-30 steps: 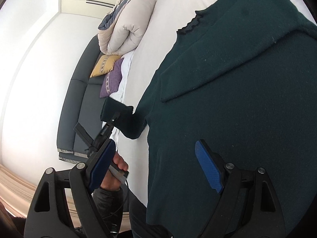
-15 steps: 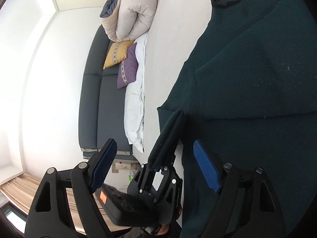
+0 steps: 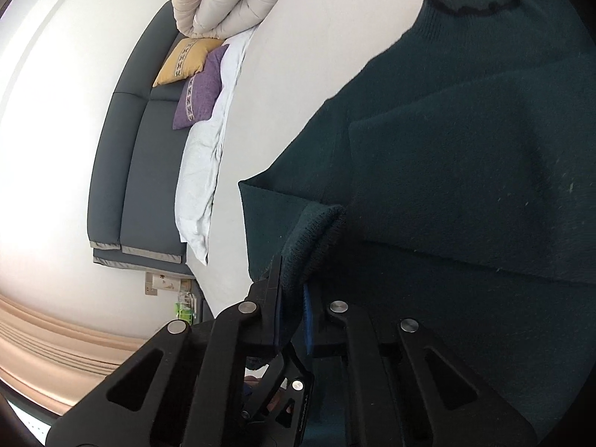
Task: Fold small clothes
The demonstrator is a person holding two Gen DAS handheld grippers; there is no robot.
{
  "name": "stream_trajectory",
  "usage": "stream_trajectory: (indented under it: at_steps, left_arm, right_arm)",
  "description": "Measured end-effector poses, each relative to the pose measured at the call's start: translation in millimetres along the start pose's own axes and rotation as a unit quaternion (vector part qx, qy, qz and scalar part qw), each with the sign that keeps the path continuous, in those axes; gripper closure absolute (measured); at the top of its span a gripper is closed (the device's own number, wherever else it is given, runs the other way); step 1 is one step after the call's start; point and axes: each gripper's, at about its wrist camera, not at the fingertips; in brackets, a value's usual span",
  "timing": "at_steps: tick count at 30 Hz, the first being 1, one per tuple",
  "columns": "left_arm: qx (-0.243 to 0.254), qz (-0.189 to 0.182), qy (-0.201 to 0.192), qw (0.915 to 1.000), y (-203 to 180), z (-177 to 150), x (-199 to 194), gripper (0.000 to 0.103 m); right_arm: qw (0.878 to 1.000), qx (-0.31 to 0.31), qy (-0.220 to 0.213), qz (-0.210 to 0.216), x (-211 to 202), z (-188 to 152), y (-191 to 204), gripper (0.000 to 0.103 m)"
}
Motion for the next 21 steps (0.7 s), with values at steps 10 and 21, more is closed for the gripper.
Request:
stream_trajectory:
  at_steps: [10, 21]
  left_arm:
    - [-0.043, -0.124, -0.010, 0.9913, -14.0, 18.6, -18.8, 0.050]
    - [-0.072, -0.173, 0.033, 0.9818, -18.0, 4.0, -3.7, 0.055]
  right_arm:
    - [0.993, -0.009, -0.070, -0.092, -110.4, 34.4, -43.8, 0.096]
    - [0.976, 0.047, -0.118, -0.177, -198.1, 71.0, -147.1, 0.096]
Point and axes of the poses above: each gripper's, at about its wrist camera, not at the fingertips, and x roughly the way its jaws point, y to its left, z to its top, and after that the axes turned 1 degree about y, right-handed
